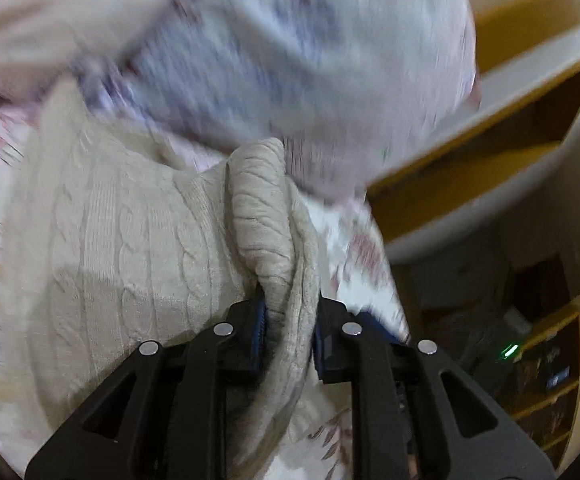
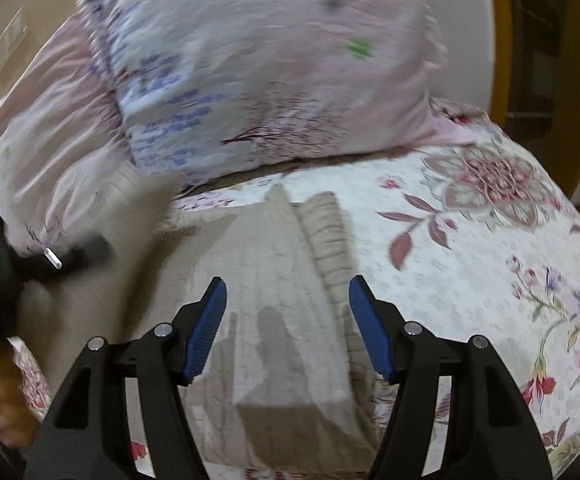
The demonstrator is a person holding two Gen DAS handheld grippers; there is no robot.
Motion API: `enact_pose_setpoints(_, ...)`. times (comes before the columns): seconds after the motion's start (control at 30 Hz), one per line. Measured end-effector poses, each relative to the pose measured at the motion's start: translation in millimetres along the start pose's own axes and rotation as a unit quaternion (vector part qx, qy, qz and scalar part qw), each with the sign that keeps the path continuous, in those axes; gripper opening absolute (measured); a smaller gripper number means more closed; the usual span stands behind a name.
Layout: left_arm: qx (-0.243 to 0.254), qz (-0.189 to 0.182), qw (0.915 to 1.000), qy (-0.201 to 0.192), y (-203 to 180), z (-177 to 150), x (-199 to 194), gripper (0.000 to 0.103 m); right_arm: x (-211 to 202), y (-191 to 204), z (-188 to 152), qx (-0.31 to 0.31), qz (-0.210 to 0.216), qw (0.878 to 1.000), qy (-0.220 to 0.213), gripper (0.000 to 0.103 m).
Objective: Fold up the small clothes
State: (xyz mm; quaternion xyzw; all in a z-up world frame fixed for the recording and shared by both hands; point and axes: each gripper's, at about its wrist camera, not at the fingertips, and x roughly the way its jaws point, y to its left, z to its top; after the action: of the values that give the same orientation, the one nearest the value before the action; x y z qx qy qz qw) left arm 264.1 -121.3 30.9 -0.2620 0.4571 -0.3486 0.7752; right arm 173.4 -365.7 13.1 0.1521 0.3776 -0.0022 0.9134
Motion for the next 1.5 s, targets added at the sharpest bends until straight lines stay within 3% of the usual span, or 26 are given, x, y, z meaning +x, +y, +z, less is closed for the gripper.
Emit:
enact_pose_setpoints(0.07, 0.021, -0.006, 0.9997, 0.007, -7.8, -5.0, 3.4, 0.031, -4.7, -8.6, -0.7, 0.018, 0.014, 1.000, 0.003, 0.063)
enact_pose_setpoints(0.17, 0.056, -0.052, 0.9971, -0.007, -20.0, -6.3, -19.6, 0.069, -8.0, -14.8, 4.8, 0.039, 0.055, 0.998, 0.006, 0.063)
enact_pose_setpoints(0.27, 0.081, -0.057, 0.9940, -0.048, -23.2, -4.5, -59.1, 0.080, -5.1, -16.5, 10.7, 0.074, 0.138, 0.987, 0.028, 0.063)
enact_pose_setpoints(0.37, 0.084, 0.023, 0.9899, -0.112, -8.2, 2.7, -93.1, 0.082, 5.1, -9.5, 11.6, 0.091, 0.202, 0.973, 0.068, 0.064)
enact_pose_setpoints(0.4, 0.075, 0.063, 0.9877, -0.122, 2.6, 4.0, -100.0, 0.082, 9.9, -5.3, 11.4, 0.094, 0.214, 0.969, 0.084, 0.063)
enact_pose_setpoints(0.47, 0.054, 0.100, 0.9863, -0.120, 21.8, 6.1, -104.6, 0.082, 21.1, 2.8, 10.3, 0.102, 0.227, 0.962, 0.115, 0.063)
enact_pose_setpoints(0.6, -0.004, 0.116, 0.9896, -0.085, 61.6, 5.8, -100.0, 0.082, 36.4, 13.9, 4.9, 0.101, 0.214, 0.960, 0.147, 0.063)
enact_pose_setpoints(0.7, -0.009, 0.125, 0.9900, -0.066, 67.2, 1.1, -87.2, 0.082, 41.7, 19.0, 3.7, 0.103, 0.220, 0.958, 0.152, 0.058)
enact_pose_setpoints(0.77, -0.013, 0.119, 0.9915, -0.051, 69.7, -1.3, -81.2, 0.082, 44.5, 24.0, 4.8, 0.098, 0.218, 0.959, 0.151, 0.049)
enact_pose_setpoints(0.9, -0.022, 0.113, 0.9928, -0.034, 71.8, 0.1, -68.3, 0.082, 60.7, 29.7, 10.4, 0.102, 0.217, 0.958, 0.155, 0.041)
enact_pose_setpoints(0.93, -0.026, 0.111, 0.9930, -0.031, 73.3, 0.2, -66.6, 0.082, 62.2, 28.5, 10.8, 0.100, 0.214, 0.960, 0.153, 0.028)
enact_pose_setpoints(0.97, -0.028, 0.111, 0.9930, -0.031, 75.2, -2.9, -68.3, 0.082, 63.5, 30.6, 12.0, 0.093, 0.208, 0.963, 0.147, 0.020)
enact_pose_setpoints(1.03, -0.033, 0.109, 0.9930, -0.030, 76.5, -4.4, -69.3, 0.082, 57.9, 35.8, 15.1, 0.070, 0.206, 0.968, 0.121, 0.018)
enact_pose_setpoints(1.23, -0.026, 0.105, 0.9932, -0.043, 74.5, -1.2, -78.9, 0.082, 12.6, 52.8, 34.3, -0.017, 0.159, 0.987, 0.012, 0.015)
enact_pose_setpoints(1.33, -0.014, 0.102, 0.9937, -0.043, 68.5, -1.2, -78.2, 0.082, -8.7, 54.2, 40.5, -0.051, 0.108, 0.992, -0.035, 0.015)
enact_pose_setpoints(1.5, 0.013, 0.092, 0.9950, -0.036, 54.5, -4.5, -72.6, 0.082, -16.9, 37.6, 39.0, -0.056, 0.035, 0.996, -0.054, 0.015)
